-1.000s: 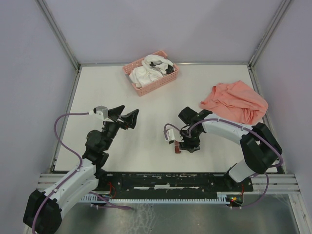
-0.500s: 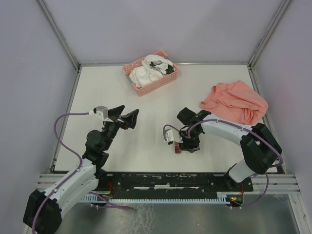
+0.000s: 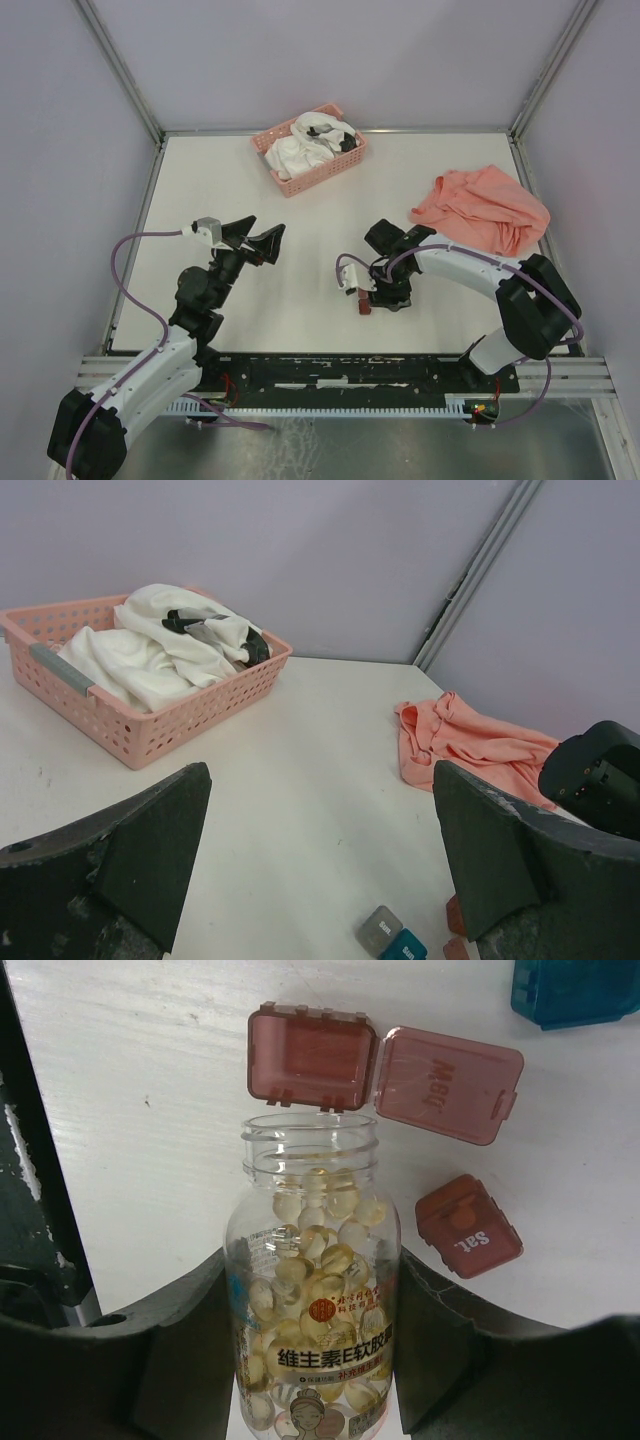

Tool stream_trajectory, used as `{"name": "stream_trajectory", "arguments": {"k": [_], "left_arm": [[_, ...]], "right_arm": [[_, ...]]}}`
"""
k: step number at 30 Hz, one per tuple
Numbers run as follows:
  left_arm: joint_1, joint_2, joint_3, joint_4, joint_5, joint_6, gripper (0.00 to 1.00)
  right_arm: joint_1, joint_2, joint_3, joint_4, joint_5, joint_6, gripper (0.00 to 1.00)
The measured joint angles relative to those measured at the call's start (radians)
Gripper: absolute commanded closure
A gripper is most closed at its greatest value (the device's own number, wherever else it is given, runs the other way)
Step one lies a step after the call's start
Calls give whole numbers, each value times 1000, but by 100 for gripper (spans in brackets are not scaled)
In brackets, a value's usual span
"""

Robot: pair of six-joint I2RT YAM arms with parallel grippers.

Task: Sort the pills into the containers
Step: Pour the pill from the pill bottle.

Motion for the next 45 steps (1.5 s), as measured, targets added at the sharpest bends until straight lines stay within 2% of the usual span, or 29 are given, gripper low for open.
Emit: {"name": "stream_trajectory", "arguments": {"k": [45], "left_arm": [[0, 1, 0, 0, 0, 0, 1]], "right_arm": [[18, -7, 10, 12, 43, 36, 98]]}}
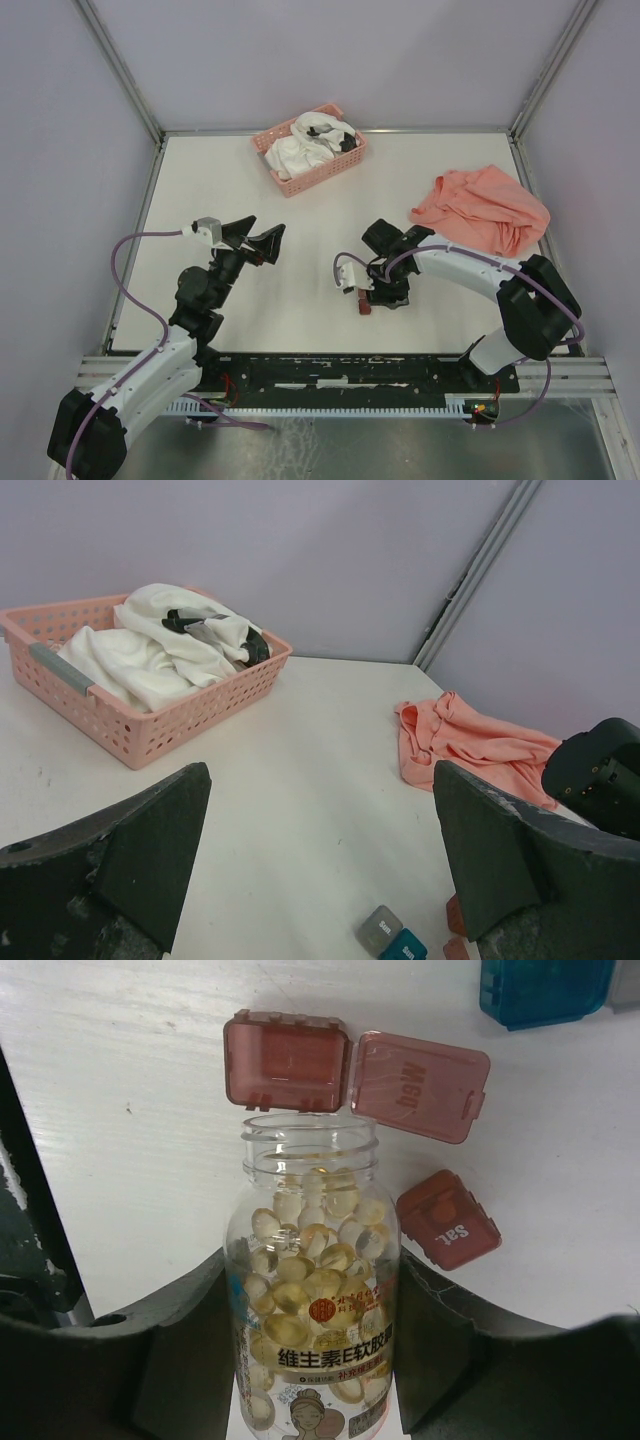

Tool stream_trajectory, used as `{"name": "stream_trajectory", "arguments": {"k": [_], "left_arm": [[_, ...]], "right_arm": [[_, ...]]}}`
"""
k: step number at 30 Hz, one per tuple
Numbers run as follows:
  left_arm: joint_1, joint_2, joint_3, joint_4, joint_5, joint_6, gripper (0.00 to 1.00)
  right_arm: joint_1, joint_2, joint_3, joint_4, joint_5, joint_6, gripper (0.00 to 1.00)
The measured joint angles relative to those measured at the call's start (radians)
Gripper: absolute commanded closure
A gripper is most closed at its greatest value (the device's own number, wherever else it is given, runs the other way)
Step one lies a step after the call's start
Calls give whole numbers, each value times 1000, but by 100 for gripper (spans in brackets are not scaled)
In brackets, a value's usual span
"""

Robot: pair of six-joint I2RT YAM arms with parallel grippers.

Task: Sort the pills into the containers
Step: Pour the pill from the pill bottle.

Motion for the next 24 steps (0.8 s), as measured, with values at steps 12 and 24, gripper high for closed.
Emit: {"name": "stream_trajectory", "arguments": {"k": [12, 24], "left_arm": [[0, 0, 0, 0, 0, 0, 1], [0, 0, 0, 0, 0, 0, 1]], "right_arm": [[0, 0, 4, 0, -12, -6, 98], [1, 0, 5, -20, -26, -6, 98]]}}
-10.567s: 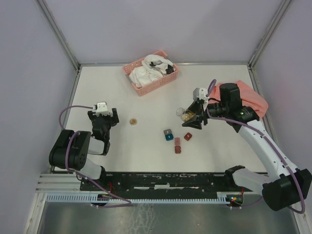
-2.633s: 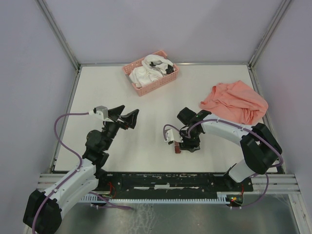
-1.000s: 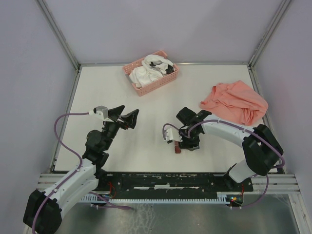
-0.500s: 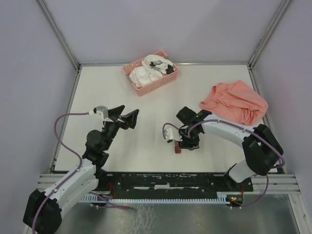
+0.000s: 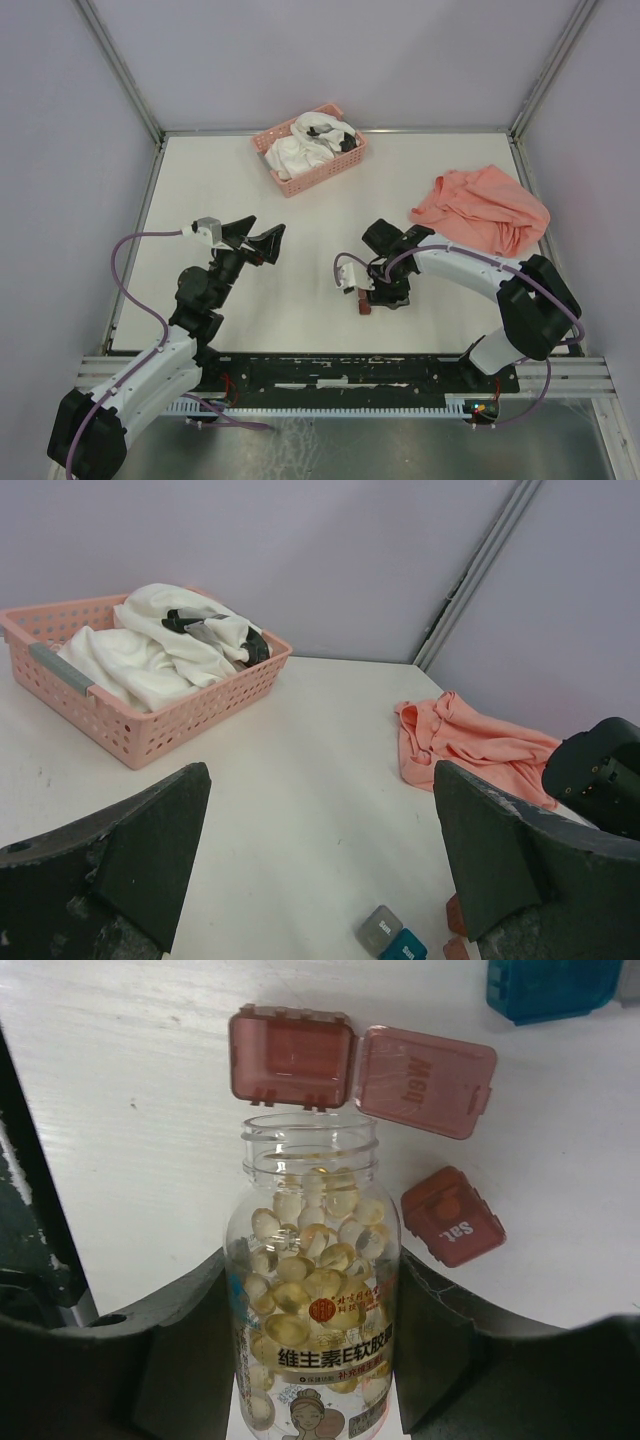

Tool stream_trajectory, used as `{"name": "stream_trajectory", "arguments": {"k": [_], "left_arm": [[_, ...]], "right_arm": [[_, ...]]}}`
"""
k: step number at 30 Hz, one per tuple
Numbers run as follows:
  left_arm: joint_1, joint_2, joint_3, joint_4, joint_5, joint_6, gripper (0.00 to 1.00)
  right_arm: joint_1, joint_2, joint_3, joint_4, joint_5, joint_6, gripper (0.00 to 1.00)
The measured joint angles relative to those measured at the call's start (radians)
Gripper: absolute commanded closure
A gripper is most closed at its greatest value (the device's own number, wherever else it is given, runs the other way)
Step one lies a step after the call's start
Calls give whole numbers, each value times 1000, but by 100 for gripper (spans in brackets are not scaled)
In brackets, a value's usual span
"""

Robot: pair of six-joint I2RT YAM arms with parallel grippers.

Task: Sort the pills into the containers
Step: Pour the pill from the pill bottle.

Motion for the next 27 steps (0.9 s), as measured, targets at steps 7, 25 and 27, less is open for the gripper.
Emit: {"name": "stream_trajectory", "arguments": {"k": [7, 25, 27], "left_arm": [[0, 0, 0, 0, 0, 0, 1], [0, 0, 0, 1, 0, 0, 1], [0, 0, 0, 1, 0, 0, 1]], "right_arm": [[-7, 0, 0, 10, 19, 13, 98], [8, -1, -2, 8, 14, 19, 98], [9, -1, -3, 10, 26, 22, 98]]}}
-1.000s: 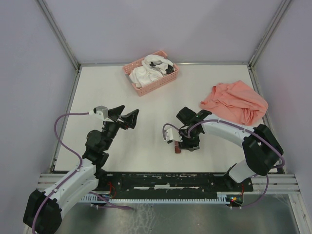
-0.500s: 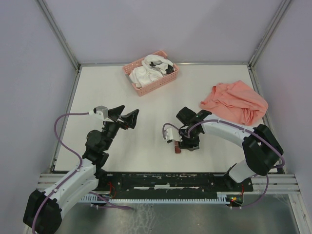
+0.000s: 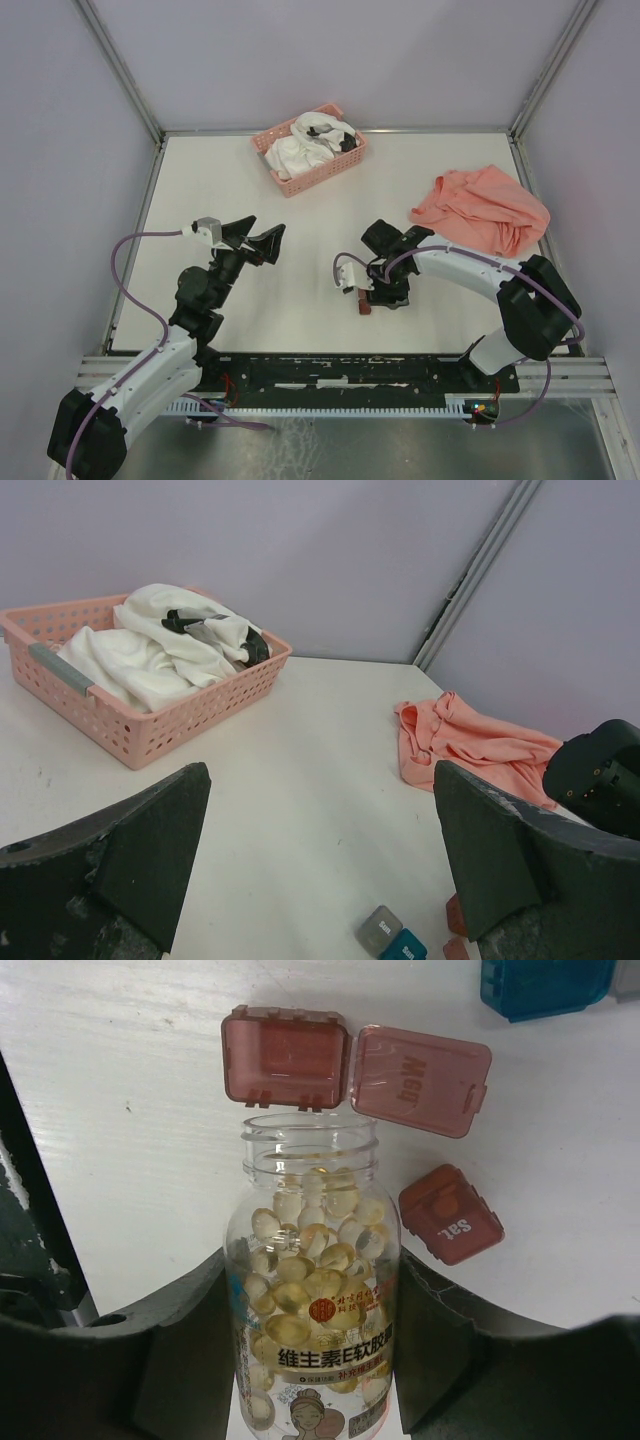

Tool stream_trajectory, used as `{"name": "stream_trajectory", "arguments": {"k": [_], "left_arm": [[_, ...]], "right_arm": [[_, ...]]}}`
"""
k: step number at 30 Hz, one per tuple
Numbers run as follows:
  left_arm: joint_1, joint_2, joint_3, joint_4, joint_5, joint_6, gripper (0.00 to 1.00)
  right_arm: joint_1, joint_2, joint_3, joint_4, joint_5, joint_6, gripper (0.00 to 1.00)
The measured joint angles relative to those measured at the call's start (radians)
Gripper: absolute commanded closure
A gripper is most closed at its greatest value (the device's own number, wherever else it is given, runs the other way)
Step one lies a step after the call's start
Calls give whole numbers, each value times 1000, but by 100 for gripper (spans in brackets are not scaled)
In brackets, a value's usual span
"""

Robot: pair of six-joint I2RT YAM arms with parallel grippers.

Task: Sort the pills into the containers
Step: Pour the pill from the pill bottle.

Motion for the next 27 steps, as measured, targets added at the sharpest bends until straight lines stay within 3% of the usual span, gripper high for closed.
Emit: {"name": "stream_trajectory", "arguments": {"k": [27], "left_arm": [[0, 6, 0, 0, 0, 0, 1]], "right_arm": [[12, -46, -44, 23, 39, 21, 98]]}}
